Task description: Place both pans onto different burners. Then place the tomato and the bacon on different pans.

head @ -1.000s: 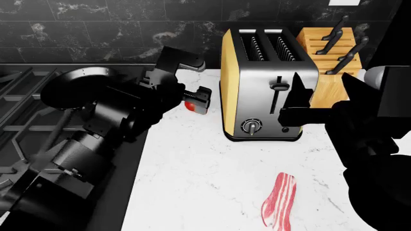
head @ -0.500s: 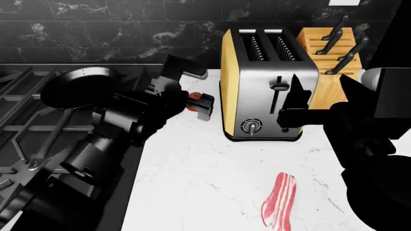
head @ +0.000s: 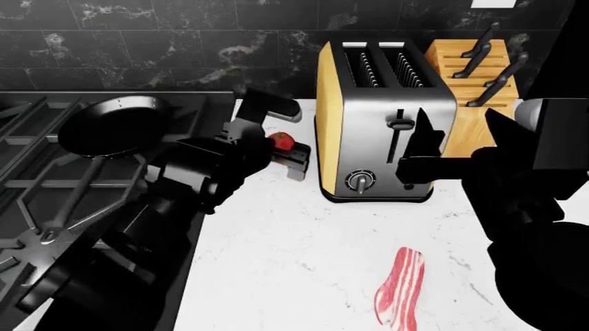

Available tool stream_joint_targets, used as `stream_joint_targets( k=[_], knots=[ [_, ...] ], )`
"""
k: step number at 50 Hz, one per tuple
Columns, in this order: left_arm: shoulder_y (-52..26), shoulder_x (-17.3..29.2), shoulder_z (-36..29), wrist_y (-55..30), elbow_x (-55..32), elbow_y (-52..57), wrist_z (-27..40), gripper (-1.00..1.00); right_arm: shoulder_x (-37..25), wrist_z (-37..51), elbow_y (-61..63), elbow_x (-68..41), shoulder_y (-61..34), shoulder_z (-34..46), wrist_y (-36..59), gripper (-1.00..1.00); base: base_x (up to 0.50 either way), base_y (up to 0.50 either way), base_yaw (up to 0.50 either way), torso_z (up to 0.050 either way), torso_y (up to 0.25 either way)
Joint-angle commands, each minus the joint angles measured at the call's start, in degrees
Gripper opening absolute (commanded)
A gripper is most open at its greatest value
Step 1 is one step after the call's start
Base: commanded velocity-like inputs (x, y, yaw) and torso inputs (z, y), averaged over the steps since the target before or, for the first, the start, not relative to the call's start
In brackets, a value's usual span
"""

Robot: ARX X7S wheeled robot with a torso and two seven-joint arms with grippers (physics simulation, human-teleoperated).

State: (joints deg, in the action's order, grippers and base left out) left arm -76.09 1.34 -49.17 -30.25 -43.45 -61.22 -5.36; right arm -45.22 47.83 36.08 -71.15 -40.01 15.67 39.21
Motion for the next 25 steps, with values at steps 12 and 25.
stream_joint_targets(
  k=[12, 25],
  knots=[
    [-0.9, -0.7, -8.3, 4.6, -6.9, -3.8, 0.9, -1.00, -0.4, -0.4, 0.2, 0.3, 1.3, -0.3, -0.9, 1.00, 0.00, 0.00, 0.00, 0.000, 0.000],
    [1.4, 6.8, -6.9, 2.2, -9.4, 14.1, 8.4, -1.00, -1.4, 2.1, 1.7, -2.2, 2.0, -1.6, -0.8, 1.00, 0.00, 0.00, 0.00, 0.000, 0.000]
  ],
)
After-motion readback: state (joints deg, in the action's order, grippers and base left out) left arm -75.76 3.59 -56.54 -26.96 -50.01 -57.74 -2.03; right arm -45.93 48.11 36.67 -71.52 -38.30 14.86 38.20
